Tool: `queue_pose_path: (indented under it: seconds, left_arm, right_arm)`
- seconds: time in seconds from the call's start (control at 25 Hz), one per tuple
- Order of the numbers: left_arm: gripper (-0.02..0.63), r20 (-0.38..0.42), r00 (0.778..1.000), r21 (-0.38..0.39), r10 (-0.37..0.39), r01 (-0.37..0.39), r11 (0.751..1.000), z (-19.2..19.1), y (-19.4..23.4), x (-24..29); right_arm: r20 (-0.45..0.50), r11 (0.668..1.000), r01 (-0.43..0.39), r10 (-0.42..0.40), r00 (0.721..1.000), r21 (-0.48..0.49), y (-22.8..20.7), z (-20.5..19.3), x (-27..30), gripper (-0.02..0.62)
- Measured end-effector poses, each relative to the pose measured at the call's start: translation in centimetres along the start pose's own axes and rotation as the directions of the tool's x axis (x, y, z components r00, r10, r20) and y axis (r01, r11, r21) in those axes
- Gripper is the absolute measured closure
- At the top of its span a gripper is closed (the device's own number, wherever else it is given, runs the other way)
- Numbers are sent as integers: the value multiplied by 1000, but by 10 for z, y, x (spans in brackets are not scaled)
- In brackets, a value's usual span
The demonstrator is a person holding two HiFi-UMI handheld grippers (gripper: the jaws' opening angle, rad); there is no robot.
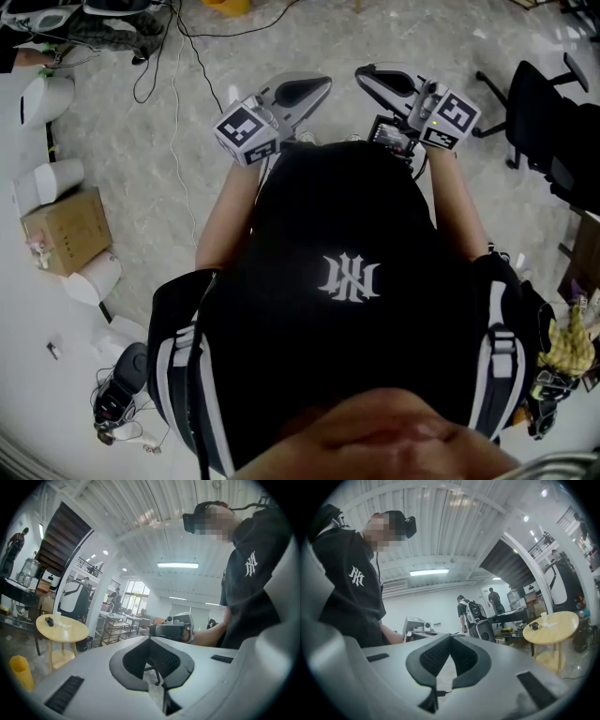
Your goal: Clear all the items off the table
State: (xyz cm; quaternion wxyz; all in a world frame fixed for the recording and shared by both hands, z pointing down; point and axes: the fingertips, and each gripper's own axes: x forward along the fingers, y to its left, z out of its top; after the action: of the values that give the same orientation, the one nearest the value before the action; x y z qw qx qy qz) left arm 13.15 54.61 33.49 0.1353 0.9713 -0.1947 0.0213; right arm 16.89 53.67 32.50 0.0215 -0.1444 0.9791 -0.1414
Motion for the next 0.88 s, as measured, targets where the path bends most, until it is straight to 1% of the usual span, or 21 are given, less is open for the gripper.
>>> queue_pose_path:
  seconds: [0.28, 0.44, 0.64, 0.88]
  left_arm:
    - [594, -3, 1000, -16, 0, 0, 1000, 1, 3, 6]
    - [594, 1, 1000, -12, -2, 2, 1000, 6, 3, 12]
    - [594, -3, 1000, -9, 6, -6, 1000, 9, -1, 35]
    - [594, -27, 999, -39, 20, -21, 999, -2, 3, 55]
  right_arm:
    - [-8, 1000, 0, 0, 1000, 1, -2, 1, -1, 592]
    - [-8, 1000, 8, -8, 1000, 1, -5, 5, -10, 592]
    - [-4, 1000, 9, -9, 1000, 8, -18, 5, -36, 592]
    - [-7, 999, 27, -27, 1000, 45, -43, -3, -58, 592]
